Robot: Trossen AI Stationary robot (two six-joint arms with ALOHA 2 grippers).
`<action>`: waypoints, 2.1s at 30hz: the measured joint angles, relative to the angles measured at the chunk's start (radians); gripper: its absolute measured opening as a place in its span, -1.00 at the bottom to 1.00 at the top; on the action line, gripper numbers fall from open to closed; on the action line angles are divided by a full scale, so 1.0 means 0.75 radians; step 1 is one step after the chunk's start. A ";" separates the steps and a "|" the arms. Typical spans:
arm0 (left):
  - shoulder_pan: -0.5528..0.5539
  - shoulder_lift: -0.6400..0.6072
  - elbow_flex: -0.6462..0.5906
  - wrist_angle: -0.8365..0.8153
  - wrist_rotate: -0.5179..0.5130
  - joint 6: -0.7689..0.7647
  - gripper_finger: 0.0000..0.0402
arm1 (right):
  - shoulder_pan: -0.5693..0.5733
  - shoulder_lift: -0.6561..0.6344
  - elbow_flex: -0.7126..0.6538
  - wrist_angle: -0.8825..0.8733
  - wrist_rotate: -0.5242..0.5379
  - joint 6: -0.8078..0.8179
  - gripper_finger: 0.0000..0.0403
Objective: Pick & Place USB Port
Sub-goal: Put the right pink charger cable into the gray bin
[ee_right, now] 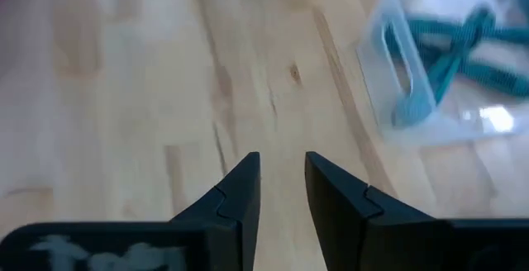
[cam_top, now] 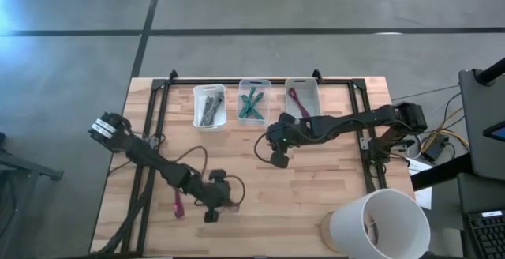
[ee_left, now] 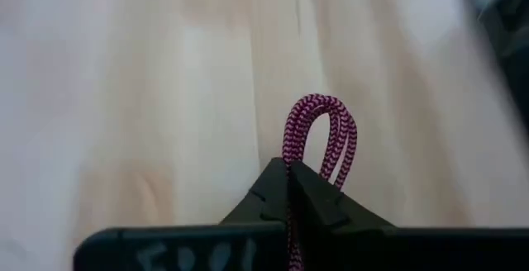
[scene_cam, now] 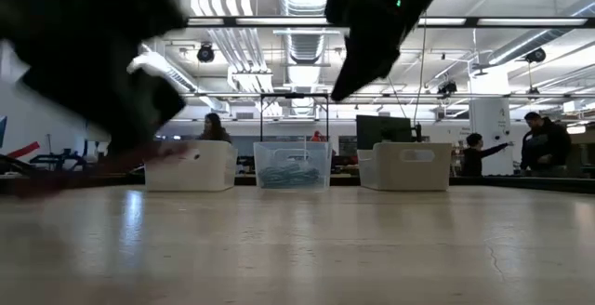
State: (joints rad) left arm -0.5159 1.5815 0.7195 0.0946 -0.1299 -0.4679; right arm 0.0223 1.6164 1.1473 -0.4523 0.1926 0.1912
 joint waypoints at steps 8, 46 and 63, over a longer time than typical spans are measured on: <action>0.133 -0.293 0.006 0.087 -0.153 0.064 -0.99 | 0.090 -0.200 -0.017 0.194 0.022 -0.238 -0.55; 0.369 -0.316 -0.004 0.882 -0.210 0.551 -1.00 | 0.153 0.029 -0.451 1.751 -0.137 -0.395 -0.36; 0.369 -0.317 -0.004 0.863 -0.189 0.550 -1.00 | 0.154 0.029 -0.443 1.723 -0.164 -0.356 -0.17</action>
State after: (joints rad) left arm -0.2394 1.3441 0.7166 0.7420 -0.2718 -0.0550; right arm 0.1375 1.6382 0.8150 0.8397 0.0696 -0.0755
